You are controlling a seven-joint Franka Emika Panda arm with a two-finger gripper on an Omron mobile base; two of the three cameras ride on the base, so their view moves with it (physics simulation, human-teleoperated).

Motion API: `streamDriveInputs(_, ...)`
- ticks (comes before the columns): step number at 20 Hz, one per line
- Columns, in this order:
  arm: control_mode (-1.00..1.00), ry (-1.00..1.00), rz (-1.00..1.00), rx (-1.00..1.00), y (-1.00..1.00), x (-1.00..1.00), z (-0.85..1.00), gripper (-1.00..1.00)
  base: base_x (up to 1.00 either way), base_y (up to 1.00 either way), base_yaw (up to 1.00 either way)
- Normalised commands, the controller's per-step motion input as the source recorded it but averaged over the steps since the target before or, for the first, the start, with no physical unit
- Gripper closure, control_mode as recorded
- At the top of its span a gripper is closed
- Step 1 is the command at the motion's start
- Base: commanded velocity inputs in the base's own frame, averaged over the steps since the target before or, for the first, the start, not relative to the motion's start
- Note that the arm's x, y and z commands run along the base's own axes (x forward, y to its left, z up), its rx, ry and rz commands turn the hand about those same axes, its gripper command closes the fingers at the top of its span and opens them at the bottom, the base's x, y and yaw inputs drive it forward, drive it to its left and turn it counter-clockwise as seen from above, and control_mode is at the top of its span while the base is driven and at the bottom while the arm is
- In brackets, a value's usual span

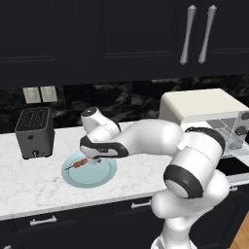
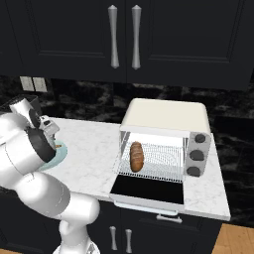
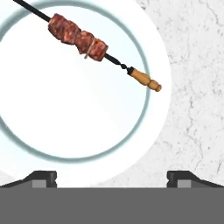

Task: Pick up the kebab skewer and baguette bread, and place them inside the toaster oven. Close the toaster oven door and start by setting the timer.

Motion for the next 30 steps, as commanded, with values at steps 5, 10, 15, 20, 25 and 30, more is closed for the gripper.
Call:
streamDriveInputs(5, -1.00, 0.00, 0.11, -0.06, 0.07, 0.37, -0.23, -1.00, 0.00, 0.00, 0.00)
streamDriveInputs(10, -1.00, 0.07, 0.10, -0.07, 0.00, 0.26, -0.19, -1.00, 0.00, 0.00, 0.00)
streamDriveInputs(15, -1.00, 0.07, 0.09, -0.02, 0.00, 0.28, -0.14, -1.00, 0.00, 0.00, 0.00)
streamDriveInputs(20, -1.00, 0.11, 0.05, 0.00, 0.00, 0.19, -0.23, -1.00, 0.00, 0.00, 0.00)
streamDriveInputs(25, -1.00, 0.04, 0.01, 0.00, 0.02, 0.25, -0.22, -1.00, 0.00, 0.00, 0.00)
streamDriveInputs(30, -1.00, 0.00, 0.04, 0.00, 0.12, 0.13, -0.23, -1.00, 0.00, 0.00, 0.00)
